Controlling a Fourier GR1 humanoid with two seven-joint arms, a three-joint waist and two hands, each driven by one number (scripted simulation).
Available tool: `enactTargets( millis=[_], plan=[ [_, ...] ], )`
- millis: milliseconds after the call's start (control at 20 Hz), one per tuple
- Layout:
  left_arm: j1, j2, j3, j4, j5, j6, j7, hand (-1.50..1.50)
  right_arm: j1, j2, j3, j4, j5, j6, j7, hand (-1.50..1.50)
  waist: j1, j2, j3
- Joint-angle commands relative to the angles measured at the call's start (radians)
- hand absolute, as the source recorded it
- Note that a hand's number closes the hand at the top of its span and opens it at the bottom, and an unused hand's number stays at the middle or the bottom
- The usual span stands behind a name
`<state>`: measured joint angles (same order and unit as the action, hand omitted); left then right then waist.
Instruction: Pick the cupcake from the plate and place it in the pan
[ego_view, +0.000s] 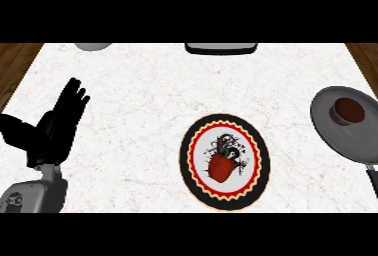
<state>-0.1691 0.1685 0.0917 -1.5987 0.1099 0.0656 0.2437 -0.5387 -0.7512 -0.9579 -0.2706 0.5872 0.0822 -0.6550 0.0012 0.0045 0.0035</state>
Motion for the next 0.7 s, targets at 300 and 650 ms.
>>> enactTargets(
  millis=[300, 650],
  plan=[
    [0.035, -0.016, -0.006, -0.028, -0.005, 0.004, -0.008, 0.0, 0.24, -0.156, -0.09, 0.069, -0.156, 0.443, -0.213, -1.5, 0.002, -0.001, 0.001],
    [0.005, 0.025, 0.031, -0.023, 0.022, -0.028, 0.022, 0.0, 0.314, -0.167, -0.066, 0.034, -0.209, 0.45, -0.228, -1.5, 0.003, -0.003, -0.001]
  ],
)
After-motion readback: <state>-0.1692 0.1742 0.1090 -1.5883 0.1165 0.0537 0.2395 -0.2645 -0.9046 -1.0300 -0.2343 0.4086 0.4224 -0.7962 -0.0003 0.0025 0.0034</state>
